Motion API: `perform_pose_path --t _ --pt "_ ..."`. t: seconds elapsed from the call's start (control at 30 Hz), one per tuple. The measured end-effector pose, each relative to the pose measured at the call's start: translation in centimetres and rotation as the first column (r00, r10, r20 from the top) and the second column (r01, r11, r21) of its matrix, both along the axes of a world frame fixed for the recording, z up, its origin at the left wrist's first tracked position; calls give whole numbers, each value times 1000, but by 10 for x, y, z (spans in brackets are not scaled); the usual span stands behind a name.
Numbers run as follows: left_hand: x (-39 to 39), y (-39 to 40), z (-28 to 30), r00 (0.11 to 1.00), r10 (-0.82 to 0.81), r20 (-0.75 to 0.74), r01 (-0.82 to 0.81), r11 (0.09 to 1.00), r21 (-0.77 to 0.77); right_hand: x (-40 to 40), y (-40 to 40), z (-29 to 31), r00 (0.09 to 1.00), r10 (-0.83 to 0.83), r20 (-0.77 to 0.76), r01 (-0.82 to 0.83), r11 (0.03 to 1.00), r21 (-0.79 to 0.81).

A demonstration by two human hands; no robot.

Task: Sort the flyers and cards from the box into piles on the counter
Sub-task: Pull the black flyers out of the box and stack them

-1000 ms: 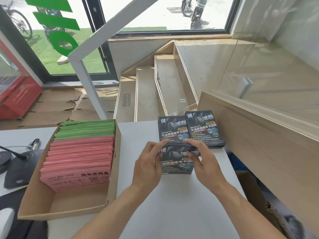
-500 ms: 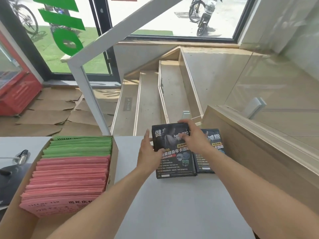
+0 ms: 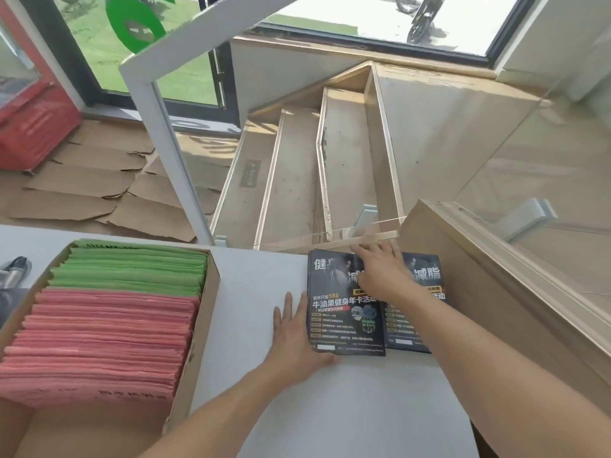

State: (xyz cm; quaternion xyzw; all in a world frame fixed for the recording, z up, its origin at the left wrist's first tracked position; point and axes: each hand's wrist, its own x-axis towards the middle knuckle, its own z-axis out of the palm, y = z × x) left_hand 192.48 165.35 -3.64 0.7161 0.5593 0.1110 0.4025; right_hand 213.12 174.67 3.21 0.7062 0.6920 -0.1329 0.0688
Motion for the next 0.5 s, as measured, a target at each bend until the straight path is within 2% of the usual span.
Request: perform_pose_path --t 0.13,0.3,0.4,0.5 --pt "3 -1 -1 1000 4 -26 -4 1000 10 6 -1 -6 1000 18 -24 -18 1000 0" --pt "6 -1 -5 997 74 31 -74 997 4 20 -7 -8 969 -53 -240 72 995 69" --pt "5 -1 -8 996 81 47 -82 996 21 38 -14 -3 952 -151 -265 192 972 136" --pt "5 -1 -7 996 77 37 -77 997 18 55 -31 5 877 -369 -306 423 897 130"
